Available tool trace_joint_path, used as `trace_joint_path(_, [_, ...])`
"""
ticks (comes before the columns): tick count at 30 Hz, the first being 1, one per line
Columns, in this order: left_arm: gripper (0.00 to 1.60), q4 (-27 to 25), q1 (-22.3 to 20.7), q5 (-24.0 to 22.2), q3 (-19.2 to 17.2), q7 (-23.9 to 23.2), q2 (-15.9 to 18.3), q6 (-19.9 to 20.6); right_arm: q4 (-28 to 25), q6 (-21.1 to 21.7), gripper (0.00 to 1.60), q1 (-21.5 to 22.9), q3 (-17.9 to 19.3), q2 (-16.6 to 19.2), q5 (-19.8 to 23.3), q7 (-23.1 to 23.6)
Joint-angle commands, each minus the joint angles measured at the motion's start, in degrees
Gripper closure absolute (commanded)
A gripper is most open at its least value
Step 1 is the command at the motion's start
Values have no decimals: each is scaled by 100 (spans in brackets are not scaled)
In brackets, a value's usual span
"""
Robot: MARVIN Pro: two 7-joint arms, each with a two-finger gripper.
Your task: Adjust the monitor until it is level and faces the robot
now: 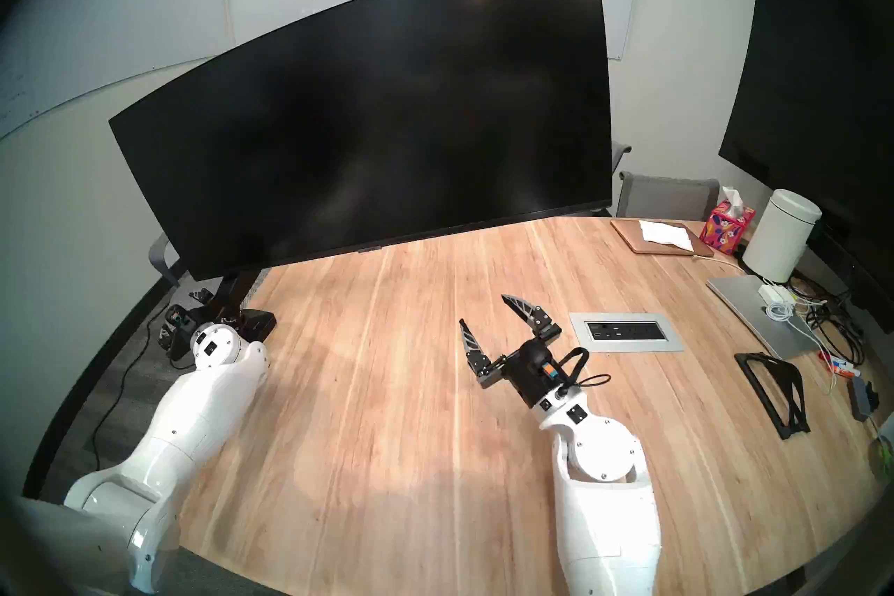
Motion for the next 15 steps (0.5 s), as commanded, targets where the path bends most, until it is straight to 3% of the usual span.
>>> trace_joint_path(1, [0, 171, -244, 115, 114, -149, 24, -17, -120, -9, 0, 36, 4, -7, 29, -3])
trace_joint_path(15, [0, 242, -260, 173, 303, -540, 94, -2, -117, -11, 0, 37, 4, -6, 29, -4])
